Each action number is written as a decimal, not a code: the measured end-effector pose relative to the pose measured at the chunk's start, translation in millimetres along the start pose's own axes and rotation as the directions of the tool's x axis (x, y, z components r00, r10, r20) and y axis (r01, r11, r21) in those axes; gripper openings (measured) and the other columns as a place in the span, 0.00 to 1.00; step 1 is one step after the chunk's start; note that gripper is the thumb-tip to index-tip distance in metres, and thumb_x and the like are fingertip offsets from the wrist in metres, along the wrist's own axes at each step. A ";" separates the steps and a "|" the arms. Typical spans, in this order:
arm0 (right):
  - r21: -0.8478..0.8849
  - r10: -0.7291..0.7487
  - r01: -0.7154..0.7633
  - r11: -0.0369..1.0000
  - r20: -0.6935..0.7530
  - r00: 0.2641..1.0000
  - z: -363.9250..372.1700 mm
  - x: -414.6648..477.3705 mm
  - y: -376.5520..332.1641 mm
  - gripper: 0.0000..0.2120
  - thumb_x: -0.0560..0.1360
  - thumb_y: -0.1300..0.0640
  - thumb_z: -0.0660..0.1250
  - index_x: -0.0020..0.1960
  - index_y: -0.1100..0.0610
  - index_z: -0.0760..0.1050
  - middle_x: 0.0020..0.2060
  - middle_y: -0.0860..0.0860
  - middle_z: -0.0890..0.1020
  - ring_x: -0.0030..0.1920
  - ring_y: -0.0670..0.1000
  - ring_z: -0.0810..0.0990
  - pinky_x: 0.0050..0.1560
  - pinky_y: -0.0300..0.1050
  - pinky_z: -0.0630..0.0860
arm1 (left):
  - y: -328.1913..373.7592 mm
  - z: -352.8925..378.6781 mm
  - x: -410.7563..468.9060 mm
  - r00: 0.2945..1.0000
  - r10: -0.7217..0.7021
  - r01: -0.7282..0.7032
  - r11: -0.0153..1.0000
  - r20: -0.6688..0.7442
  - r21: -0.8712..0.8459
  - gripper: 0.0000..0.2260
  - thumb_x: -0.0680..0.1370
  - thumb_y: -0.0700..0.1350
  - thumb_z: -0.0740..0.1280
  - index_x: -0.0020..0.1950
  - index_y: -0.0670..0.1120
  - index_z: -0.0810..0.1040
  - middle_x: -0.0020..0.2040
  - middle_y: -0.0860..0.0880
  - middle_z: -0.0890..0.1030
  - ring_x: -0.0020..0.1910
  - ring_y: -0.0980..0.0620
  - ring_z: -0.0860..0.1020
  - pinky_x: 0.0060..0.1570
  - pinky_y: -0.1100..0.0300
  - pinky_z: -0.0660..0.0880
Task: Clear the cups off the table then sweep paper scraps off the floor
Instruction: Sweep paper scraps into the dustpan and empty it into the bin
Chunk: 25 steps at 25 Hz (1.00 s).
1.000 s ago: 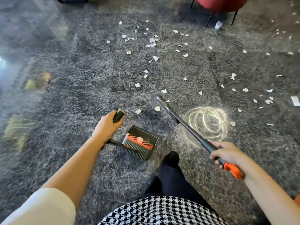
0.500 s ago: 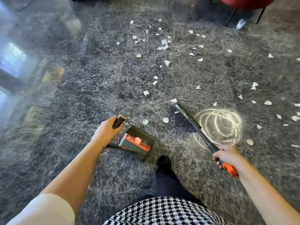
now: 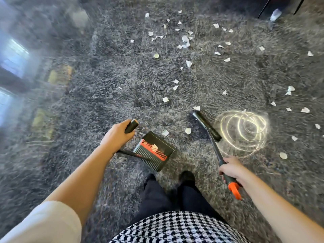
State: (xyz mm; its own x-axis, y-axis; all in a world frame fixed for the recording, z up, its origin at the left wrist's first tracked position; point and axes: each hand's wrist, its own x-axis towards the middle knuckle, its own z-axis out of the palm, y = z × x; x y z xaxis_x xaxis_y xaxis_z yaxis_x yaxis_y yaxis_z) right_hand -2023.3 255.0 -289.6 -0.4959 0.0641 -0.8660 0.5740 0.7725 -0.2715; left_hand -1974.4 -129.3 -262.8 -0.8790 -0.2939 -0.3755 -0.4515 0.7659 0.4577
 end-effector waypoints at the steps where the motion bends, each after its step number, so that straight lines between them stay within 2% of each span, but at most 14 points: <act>1: 0.017 0.003 -0.003 1.000 -0.002 1.000 12.5 -5.8 -4.3 0.19 0.71 0.73 0.64 0.60 0.64 0.71 0.29 0.58 0.74 0.21 0.52 0.71 0.17 0.36 0.68 | -3.1 -3.0 4.7 1.000 0.019 -0.019 1.000 0.018 0.017 0.07 0.77 0.48 0.66 0.46 0.51 0.69 0.34 0.50 0.75 0.33 0.46 0.75 0.34 0.54 0.71; 4: 0.016 0.001 -0.001 1.000 0.036 0.999 47.2 -27.8 -17.7 0.18 0.70 0.73 0.65 0.57 0.61 0.70 0.27 0.57 0.73 0.15 0.49 0.70 0.18 0.37 0.68 | -12.0 -14.6 19.4 0.996 0.061 -0.064 0.996 0.057 0.059 0.08 0.77 0.50 0.66 0.52 0.49 0.72 0.36 0.49 0.77 0.35 0.46 0.77 0.34 0.54 0.72; 6: 0.012 -0.003 0.002 1.000 0.086 0.996 66.5 -43.5 -26.1 0.22 0.69 0.73 0.64 0.60 0.58 0.69 0.27 0.58 0.73 0.13 0.48 0.69 0.18 0.35 0.67 | -16.8 -22.2 29.2 0.994 0.084 -0.089 0.995 0.076 0.056 0.10 0.77 0.49 0.66 0.56 0.47 0.72 0.39 0.47 0.78 0.38 0.44 0.78 0.36 0.53 0.73; 10: 0.005 -0.044 0.044 0.999 0.195 0.980 86.3 -70.4 -45.6 0.28 0.71 0.73 0.62 0.69 0.58 0.66 0.30 0.58 0.74 0.14 0.46 0.70 0.17 0.36 0.69 | -21.4 -29.6 43.0 0.984 0.149 -0.153 0.988 0.098 0.036 0.10 0.77 0.48 0.65 0.55 0.47 0.72 0.37 0.48 0.76 0.35 0.47 0.77 0.33 0.56 0.70; 13: 0.038 -0.069 0.061 0.997 0.255 0.964 83.7 -86.4 -57.2 0.33 0.71 0.74 0.60 0.74 0.57 0.62 0.23 0.53 0.74 0.16 0.45 0.70 0.17 0.35 0.68 | -27.5 -32.7 44.9 0.977 0.178 -0.180 0.984 0.114 0.012 0.07 0.77 0.48 0.65 0.52 0.48 0.71 0.36 0.48 0.76 0.33 0.49 0.76 0.30 0.58 0.68; 16: 0.077 -0.085 0.065 0.995 0.298 0.951 70.6 -104.1 -57.4 0.33 0.72 0.75 0.59 0.73 0.55 0.62 0.17 0.49 0.73 0.16 0.45 0.70 0.17 0.35 0.68 | -35.8 -39.3 45.5 0.972 0.186 -0.196 0.979 0.142 0.062 0.07 0.77 0.50 0.65 0.52 0.54 0.68 0.34 0.52 0.74 0.30 0.52 0.75 0.27 0.60 0.66; 18: 0.132 -0.098 0.062 0.989 0.291 0.952 64.1 -113.7 -54.8 0.33 0.72 0.76 0.58 0.73 0.55 0.61 0.21 0.51 0.74 0.17 0.45 0.70 0.17 0.35 0.67 | -44.3 -45.1 46.4 0.968 0.196 -0.216 0.969 0.154 0.123 0.07 0.77 0.51 0.65 0.52 0.56 0.69 0.34 0.54 0.74 0.30 0.54 0.75 0.26 0.61 0.65; 22: 0.216 -0.100 0.055 0.975 0.204 0.974 66.0 -117.3 -49.5 0.34 0.72 0.77 0.59 0.74 0.55 0.60 0.22 0.53 0.75 0.17 0.47 0.70 0.16 0.36 0.68 | -56.1 -50.8 47.4 0.970 0.200 -0.218 0.967 0.137 0.135 0.10 0.76 0.50 0.66 0.56 0.51 0.72 0.35 0.52 0.74 0.31 0.52 0.74 0.27 0.60 0.65; 25: 0.167 -0.109 0.088 0.982 0.116 0.987 75.0 -104.5 -57.7 0.35 0.71 0.76 0.60 0.75 0.55 0.61 0.28 0.57 0.75 0.16 0.47 0.71 0.16 0.36 0.68 | -58.2 -54.6 48.1 0.952 0.242 -0.262 0.961 0.186 0.087 0.05 0.77 0.49 0.66 0.50 0.52 0.71 0.35 0.51 0.76 0.31 0.52 0.75 0.28 0.60 0.67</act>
State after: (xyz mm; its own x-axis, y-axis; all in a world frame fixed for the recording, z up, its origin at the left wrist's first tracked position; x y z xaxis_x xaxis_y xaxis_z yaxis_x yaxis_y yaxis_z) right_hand -1955.8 156.3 -214.9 -0.4766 -0.0937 -0.8741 0.6287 0.6587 -0.4134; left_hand -1998.7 -219.3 -263.5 -0.9178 0.0124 -0.3969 -0.1907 0.8631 0.4677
